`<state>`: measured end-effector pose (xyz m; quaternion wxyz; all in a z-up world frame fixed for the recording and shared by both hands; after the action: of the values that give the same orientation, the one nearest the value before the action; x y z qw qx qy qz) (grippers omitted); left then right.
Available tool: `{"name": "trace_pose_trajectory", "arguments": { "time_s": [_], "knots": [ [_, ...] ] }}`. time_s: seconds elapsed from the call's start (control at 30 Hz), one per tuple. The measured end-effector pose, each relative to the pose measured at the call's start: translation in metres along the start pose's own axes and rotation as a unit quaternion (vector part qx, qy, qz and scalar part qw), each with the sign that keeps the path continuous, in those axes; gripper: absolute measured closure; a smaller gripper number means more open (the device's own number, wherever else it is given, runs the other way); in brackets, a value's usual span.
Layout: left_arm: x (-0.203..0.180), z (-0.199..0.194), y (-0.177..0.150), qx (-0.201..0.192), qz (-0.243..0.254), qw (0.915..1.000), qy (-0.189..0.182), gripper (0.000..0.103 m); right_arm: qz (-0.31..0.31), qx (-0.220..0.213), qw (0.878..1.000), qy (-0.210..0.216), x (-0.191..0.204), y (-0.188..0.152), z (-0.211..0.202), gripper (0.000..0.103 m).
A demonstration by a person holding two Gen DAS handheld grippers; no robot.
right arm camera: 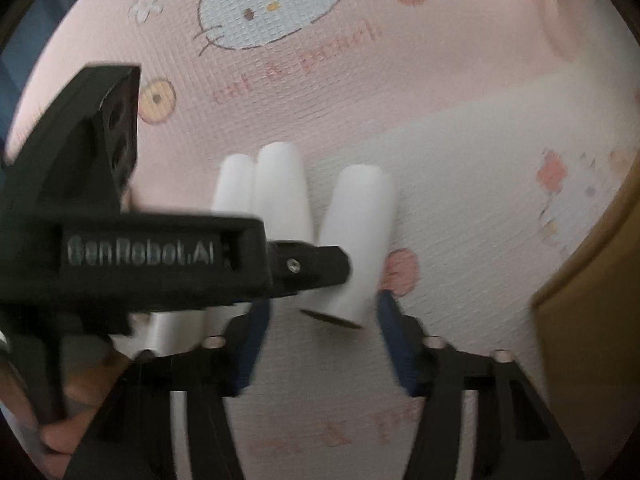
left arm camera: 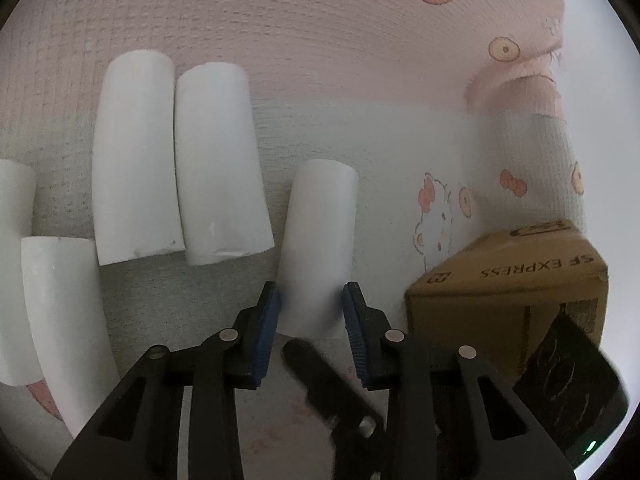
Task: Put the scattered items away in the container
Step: 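Move the right gripper to a white paper tube and close on it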
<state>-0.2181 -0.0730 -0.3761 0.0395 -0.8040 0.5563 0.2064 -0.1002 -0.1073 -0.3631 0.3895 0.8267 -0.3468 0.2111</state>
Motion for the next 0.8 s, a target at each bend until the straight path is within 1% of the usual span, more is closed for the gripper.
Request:
{"name": "trace_pose_trajectory", "arguments": {
  "time_s": [0.03,0.07,0.13,0.17,0.27,0.3,0.4,0.47,0.53,0.57,0.6,0.63,0.67,0.7,0.73,0.8],
  "knots": [
    [-0.001,0.0,0.0,0.0,0.001,1.0,0.004,0.069,0.004,0.001,1.0,-0.003,-0.002,0.0,-0.002,0.067],
    [-0.001,-0.002,-0.001,0.0,-0.001,1.0,0.005,0.07,0.007,0.005,1.0,-0.005,-0.004,-0.001,-0.003,0.071],
    [-0.001,-0.004,-0.003,0.001,-0.009,1.0,0.003,0.076,0.017,0.01,1.0,0.001,-0.007,-0.003,-0.009,0.074],
    [-0.002,-0.006,-0.005,0.003,-0.013,0.9999,-0.003,0.077,0.022,0.013,1.0,0.003,-0.008,-0.004,-0.013,0.076],
    [-0.009,-0.011,-0.016,0.015,-0.02,0.9992,-0.032,0.079,0.019,0.022,1.0,0.007,-0.007,-0.009,-0.023,0.078],
    [-0.011,-0.013,-0.02,0.017,-0.022,0.9991,-0.034,0.079,0.017,0.026,0.999,0.008,-0.006,-0.012,-0.026,0.078],
    [-0.011,-0.016,-0.032,0.012,-0.016,0.9998,-0.01,0.079,0.002,0.036,0.999,0.012,0.0,-0.021,-0.034,0.08],
    [-0.009,-0.017,-0.036,0.011,-0.029,0.9995,-0.012,0.079,-0.007,0.033,0.999,0.001,0.002,-0.028,-0.041,0.08],
    [-0.008,-0.02,-0.034,0.007,-0.038,0.9991,-0.018,0.079,-0.006,0.021,1.0,-0.01,-0.001,-0.029,-0.049,0.079],
    [-0.008,-0.022,-0.031,0.004,-0.037,0.9992,-0.015,0.079,-0.005,0.016,1.0,-0.01,-0.003,-0.029,-0.052,0.078],
    [-0.008,-0.024,-0.028,-0.001,-0.034,0.9994,-0.01,0.075,-0.002,0.013,1.0,-0.011,-0.006,-0.024,-0.054,0.077],
    [-0.008,-0.025,-0.023,-0.004,-0.03,0.9995,-0.011,0.065,0.002,0.011,1.0,-0.011,-0.01,-0.016,-0.053,0.071],
    [-0.01,-0.026,-0.018,-0.004,-0.029,0.9994,-0.021,0.059,0.006,0.008,1.0,-0.009,-0.012,-0.014,-0.054,0.057],
    [-0.01,-0.026,-0.014,-0.003,-0.029,0.9992,-0.029,0.054,0.012,0.003,1.0,-0.006,-0.009,-0.011,-0.052,0.049],
    [-0.009,-0.025,-0.009,0.0,-0.03,0.999,-0.032,0.054,0.014,-0.003,1.0,-0.008,-0.003,-0.009,-0.048,0.043],
    [-0.006,-0.02,-0.002,0.004,-0.033,0.999,-0.03,0.054,0.016,-0.011,1.0,-0.015,-0.008,-0.004,-0.047,0.043]
  ]
}}
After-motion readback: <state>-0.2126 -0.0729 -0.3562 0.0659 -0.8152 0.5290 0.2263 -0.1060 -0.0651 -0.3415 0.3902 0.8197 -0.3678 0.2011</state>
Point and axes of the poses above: each gripper's, at about its wrist camera, not at the fingertips, and z roughly the way its jaws point, x to its left, y to its top, the point moved 9 cm from there along z, roughly the way its jaws point, and after that the axes turned 12 degrees about y, right-handed, at the moved point
